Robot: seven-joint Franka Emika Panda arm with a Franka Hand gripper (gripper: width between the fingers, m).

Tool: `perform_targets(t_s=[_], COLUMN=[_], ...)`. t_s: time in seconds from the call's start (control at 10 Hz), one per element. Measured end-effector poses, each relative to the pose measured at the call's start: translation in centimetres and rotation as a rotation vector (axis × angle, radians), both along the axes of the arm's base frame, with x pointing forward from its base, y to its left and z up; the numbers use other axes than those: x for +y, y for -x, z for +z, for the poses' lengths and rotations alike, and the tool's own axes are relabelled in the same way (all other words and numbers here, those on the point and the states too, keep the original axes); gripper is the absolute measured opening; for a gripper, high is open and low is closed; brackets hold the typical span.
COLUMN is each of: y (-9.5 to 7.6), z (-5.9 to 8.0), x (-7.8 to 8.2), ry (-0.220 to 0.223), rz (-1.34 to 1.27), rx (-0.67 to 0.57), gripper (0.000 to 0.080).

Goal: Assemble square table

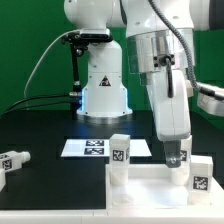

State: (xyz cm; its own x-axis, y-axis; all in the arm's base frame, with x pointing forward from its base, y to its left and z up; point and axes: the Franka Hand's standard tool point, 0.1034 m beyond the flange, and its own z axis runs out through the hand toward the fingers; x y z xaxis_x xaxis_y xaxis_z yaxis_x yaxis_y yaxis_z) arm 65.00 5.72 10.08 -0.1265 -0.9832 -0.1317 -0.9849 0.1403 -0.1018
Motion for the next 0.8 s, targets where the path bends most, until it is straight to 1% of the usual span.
perform_targets(t_s=[0.1, 0.2, 0.3, 0.4, 0.5, 0.6, 0.7, 0.8], y=[0.0, 0.1, 0.3, 0.7, 0.8, 1.0, 1.1, 1.1], z=[0.1, 0.4, 0.9, 2.0, 2.6, 1.9, 1.7, 1.7], x=[-1.3, -3.2, -4.8, -7.2, -9.0, -8.2, -7.5, -7.8], ry=[0.002, 0.001, 0.006, -0.015, -0.022, -0.012, -0.013, -0.01], rz=[0.053, 0.078, 0.136, 0.193, 0.156, 0.108, 0.141, 0.144], rx=[-0.015, -0.026, -0.034, -0.033, -0.034, -0.045, -0.04, -0.043], gripper=[0.0649, 0.0649, 0.0649, 0.0649, 0.0649, 0.0649, 0.0649, 0.0649])
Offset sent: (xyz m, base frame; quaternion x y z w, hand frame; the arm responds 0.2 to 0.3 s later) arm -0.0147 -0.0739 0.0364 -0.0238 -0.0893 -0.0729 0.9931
